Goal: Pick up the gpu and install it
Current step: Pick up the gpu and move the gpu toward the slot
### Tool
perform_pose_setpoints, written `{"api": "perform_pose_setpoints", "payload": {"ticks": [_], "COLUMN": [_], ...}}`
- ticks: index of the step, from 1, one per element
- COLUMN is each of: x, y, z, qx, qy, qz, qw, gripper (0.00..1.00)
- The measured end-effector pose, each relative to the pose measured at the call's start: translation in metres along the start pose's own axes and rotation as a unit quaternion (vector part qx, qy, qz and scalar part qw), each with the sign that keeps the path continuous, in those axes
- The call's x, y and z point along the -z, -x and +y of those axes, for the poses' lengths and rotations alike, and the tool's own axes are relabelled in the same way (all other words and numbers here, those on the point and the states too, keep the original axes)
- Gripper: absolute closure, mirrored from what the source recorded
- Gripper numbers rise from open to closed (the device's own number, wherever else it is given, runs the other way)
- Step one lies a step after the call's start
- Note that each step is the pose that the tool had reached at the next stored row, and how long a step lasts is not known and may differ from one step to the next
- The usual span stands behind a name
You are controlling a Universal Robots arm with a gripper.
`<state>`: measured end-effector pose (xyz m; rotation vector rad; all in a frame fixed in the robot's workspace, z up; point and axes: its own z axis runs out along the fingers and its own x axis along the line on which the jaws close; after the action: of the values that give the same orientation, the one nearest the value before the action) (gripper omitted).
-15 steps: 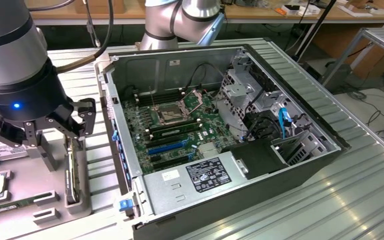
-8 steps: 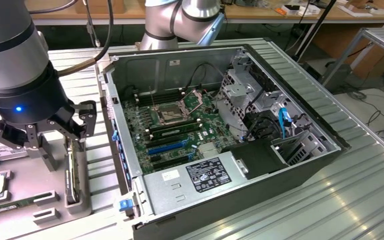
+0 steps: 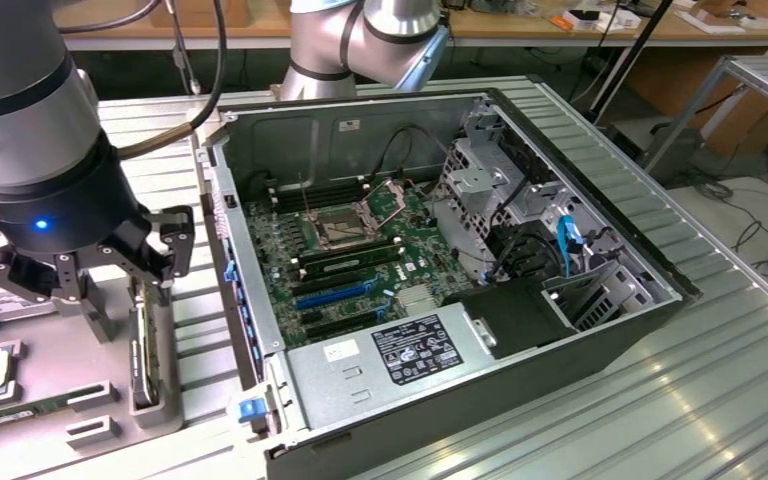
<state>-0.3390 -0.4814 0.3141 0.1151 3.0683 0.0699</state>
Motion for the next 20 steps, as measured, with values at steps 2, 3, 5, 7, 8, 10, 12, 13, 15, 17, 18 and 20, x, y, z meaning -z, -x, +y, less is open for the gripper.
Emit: {"api": "perform_pose_setpoints", "payload": {"ticks": [2,3,5,7,8,10,12,13,15,17,18,20], "x": [-0.0014,-0.0019,-0.0034,-0.0052,-0.0058,-0.0072,-0.0091,-0.0099,-0.0108,-0.012,-0.0124,-0.0135], "y": [0.0,0.0,0.0,0.0,-0.001,-0.001,-0.001,-0.001,-0.001,-0.001,-0.001,-0.001], "z": [-0.0001,-0.0001,-0.0002,-0.0003,-0.0003,-0.0004,-0.0005,-0.0005,-0.0005,-0.0006,-0.0006,-0.0007], "qx": [0.0,0.0,0.0,0.0,0.0,0.0,0.0,0.0,0.0,0.0,0.0,0.0], "qy": [0.0,0.0001,0.0001,0.0001,0.0001,0.0001,0.0001,0.0001,0.0001,0.0001,0.0001,0.0001], "qz": [-0.0002,-0.0003,-0.0005,-0.0006,-0.0006,-0.0006,-0.0007,-0.0008,-0.0008,-0.0009,-0.001,-0.0011], "qw": [1.0,1.0,1.0,1.0,1.0,1.0,1.0,1.0,1.0,1.0,1.0,1.0], "gripper": [0.44,0.44,0.44,0.44,0.44,0.44,0.44,0.44,0.44,0.44,0.44,0.44]}}
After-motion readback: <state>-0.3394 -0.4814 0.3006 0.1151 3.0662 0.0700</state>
